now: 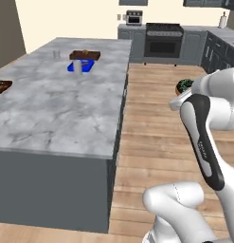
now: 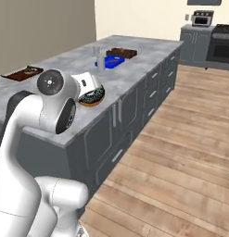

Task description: Take the donuts from the fridge and place them on the empty tray on the dining counter.

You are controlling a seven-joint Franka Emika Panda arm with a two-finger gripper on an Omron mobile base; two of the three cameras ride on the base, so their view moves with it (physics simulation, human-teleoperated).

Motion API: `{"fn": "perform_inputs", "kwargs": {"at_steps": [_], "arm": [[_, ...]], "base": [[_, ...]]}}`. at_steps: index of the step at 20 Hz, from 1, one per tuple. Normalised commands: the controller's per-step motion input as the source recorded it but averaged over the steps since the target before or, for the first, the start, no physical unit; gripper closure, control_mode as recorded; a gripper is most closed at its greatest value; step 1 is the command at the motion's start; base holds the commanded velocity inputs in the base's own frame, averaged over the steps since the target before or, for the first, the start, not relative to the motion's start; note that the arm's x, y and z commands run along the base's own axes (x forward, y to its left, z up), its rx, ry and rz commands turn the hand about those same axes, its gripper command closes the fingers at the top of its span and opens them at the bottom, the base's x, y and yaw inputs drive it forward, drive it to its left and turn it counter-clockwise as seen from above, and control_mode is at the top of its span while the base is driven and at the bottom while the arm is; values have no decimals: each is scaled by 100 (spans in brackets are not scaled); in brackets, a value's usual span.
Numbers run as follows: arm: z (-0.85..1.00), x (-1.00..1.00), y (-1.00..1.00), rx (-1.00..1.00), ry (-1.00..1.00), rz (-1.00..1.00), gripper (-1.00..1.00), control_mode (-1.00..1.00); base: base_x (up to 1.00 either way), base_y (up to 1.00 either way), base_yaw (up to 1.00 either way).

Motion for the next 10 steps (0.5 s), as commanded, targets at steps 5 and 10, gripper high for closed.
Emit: {"fn": "perform_inputs", "kwargs": {"at_steps": [5,10], "arm": [[0,0,0,0,0,0,100,100],[0,0,0,0,0,0,100,100]], "base": [[0,100,-1],[0,100,-4]]}}
